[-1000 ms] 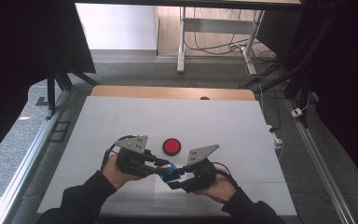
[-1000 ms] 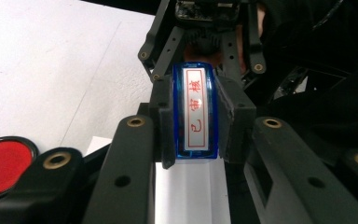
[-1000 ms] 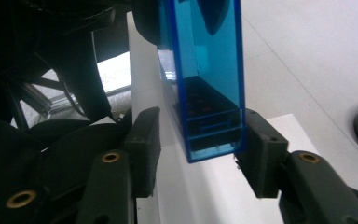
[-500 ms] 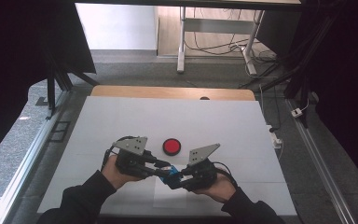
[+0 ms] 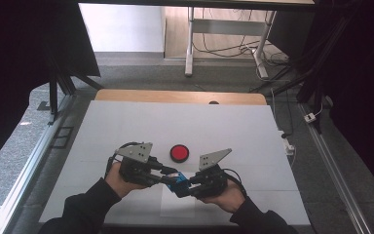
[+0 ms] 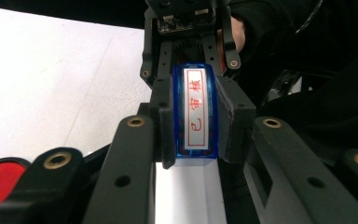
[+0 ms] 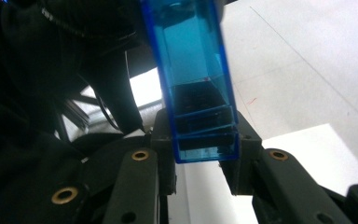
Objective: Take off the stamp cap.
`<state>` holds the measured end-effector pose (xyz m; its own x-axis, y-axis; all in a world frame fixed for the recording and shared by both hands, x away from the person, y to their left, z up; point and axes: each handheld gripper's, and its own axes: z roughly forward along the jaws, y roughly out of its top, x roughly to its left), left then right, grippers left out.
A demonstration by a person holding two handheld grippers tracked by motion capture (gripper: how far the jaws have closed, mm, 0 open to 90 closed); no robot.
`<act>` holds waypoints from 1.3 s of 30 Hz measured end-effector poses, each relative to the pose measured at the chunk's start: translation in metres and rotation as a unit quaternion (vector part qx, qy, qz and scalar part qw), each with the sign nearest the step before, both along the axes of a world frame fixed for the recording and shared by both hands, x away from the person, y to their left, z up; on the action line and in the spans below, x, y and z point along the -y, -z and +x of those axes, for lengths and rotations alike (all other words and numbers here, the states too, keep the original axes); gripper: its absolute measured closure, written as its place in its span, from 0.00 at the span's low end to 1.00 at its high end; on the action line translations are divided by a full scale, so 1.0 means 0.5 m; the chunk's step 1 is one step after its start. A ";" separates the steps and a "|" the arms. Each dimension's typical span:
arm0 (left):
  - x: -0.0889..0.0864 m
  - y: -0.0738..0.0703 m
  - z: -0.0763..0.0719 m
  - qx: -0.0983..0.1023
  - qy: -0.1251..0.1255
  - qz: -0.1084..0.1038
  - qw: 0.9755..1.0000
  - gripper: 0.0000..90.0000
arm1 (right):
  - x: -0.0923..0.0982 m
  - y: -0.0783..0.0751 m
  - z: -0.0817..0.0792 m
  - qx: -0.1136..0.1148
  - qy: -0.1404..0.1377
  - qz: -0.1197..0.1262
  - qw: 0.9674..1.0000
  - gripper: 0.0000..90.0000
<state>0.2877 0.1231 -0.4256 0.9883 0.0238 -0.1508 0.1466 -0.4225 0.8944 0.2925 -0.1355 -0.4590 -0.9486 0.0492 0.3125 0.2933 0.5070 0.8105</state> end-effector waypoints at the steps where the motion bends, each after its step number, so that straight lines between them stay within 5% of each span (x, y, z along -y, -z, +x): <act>1: -0.001 0.000 0.001 -0.005 0.005 -0.003 1.000 0.79 | 0.000 -0.003 -0.003 0.012 -0.005 -0.002 1.000 0.76; 7: 0.004 0.003 0.003 -0.016 0.019 0.000 1.000 0.79 | -0.001 -0.011 -0.014 0.051 -0.021 -0.018 0.998 0.77; 20: -0.010 -0.010 -0.001 0.003 -0.003 -0.002 1.000 0.79 | 0.003 0.001 -0.001 0.016 0.002 -0.046 0.999 0.76; 39: -0.018 -0.006 -0.011 0.018 -0.049 0.009 0.999 0.78 | 0.014 -0.007 -0.009 0.066 0.027 -0.044 0.997 0.76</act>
<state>0.2822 0.1319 -0.4225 0.9858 0.1232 -0.1143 0.1564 -0.4228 0.8926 0.2882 -0.1424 -0.4554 -0.9763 0.1224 0.1783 0.2163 0.5651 0.7962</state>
